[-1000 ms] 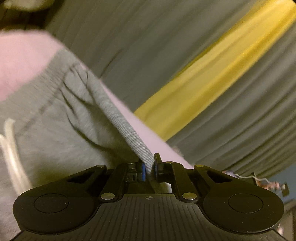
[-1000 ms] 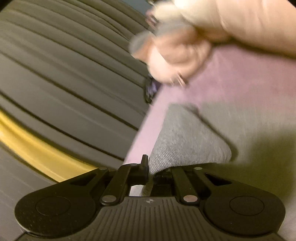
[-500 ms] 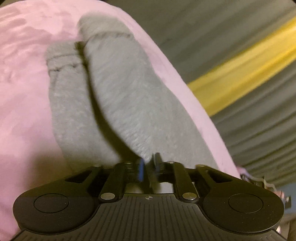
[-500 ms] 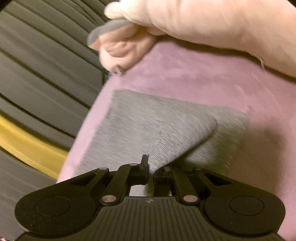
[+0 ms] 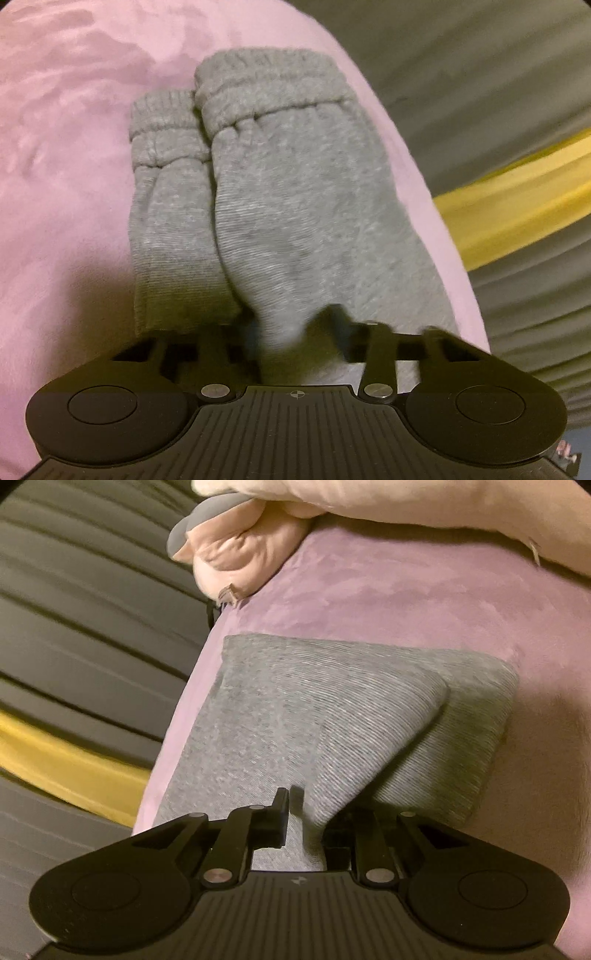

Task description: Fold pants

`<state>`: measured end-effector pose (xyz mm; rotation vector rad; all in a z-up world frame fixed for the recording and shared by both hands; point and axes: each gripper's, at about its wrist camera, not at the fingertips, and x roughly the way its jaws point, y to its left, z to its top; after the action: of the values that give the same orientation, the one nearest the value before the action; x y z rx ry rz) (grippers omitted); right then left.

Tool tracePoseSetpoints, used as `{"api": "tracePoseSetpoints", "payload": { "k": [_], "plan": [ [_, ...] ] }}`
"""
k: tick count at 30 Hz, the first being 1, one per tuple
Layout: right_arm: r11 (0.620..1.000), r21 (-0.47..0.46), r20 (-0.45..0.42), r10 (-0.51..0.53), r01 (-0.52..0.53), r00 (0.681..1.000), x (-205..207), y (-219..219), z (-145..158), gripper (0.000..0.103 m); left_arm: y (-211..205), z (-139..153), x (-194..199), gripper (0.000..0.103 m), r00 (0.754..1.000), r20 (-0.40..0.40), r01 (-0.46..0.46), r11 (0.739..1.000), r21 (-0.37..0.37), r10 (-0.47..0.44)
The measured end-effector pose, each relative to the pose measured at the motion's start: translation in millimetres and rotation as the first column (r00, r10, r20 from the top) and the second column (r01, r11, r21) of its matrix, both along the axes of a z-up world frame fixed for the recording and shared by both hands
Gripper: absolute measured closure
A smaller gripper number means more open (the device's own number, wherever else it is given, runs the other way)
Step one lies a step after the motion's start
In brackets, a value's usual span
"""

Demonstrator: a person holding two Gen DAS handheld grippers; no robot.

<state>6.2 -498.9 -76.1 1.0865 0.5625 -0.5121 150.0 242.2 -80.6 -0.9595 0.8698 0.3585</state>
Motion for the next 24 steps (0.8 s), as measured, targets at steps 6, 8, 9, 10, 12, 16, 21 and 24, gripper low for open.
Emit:
{"api": "tracePoseSetpoints", "payload": {
  "k": [6,8,9,10,12,16,21,24],
  "plan": [
    [0.988,-0.153,0.037,0.013,-0.007,0.999,-4.6,9.5,36.5,0.098,8.3,16.9,-10.8,0.092,0.995,0.097,0.027,0.999,-0.030,-0.024],
    [0.984,-0.178,0.062,0.006,0.005,0.998,-11.5,11.2,48.3,0.098,11.8,26.3,-21.4,0.092,0.992,0.120,0.035,0.999,-0.037,-0.030],
    [0.981,-0.192,0.066,0.004,0.008,0.998,-15.0,11.6,53.1,0.098,10.5,33.1,-31.7,0.092,0.991,0.132,0.038,0.998,-0.041,-0.032],
    [0.977,-0.211,0.061,0.000,0.012,0.998,-18.3,11.8,57.0,0.098,13.5,36.0,-39.2,0.092,0.989,0.142,0.040,0.998,-0.044,-0.034],
    [0.966,-0.257,0.032,-0.002,0.011,0.999,-20.7,11.1,61.1,0.098,16.1,38.9,-44.7,0.092,0.987,0.151,0.052,0.998,-0.039,-0.045],
    [0.954,-0.300,-0.069,0.004,-0.025,0.998,-19.8,8.4,48.7,0.098,8.7,40.3,-52.7,0.092,0.993,0.077,0.093,0.996,0.003,-0.093],
    [0.928,-0.370,-0.282,-0.069,-0.042,0.957,-13.8,8.3,37.8,0.062,15.3,38.9,-59.9,0.064,0.999,-0.052,0.021,0.995,0.102,-0.015],
    [0.868,-0.495,-0.314,-0.202,0.021,0.928,-23.1,10.2,52.4,0.036,7.5,69.6,-70.3,0.052,0.997,-0.044,-0.051,0.935,0.351,0.070]
  ]
}}
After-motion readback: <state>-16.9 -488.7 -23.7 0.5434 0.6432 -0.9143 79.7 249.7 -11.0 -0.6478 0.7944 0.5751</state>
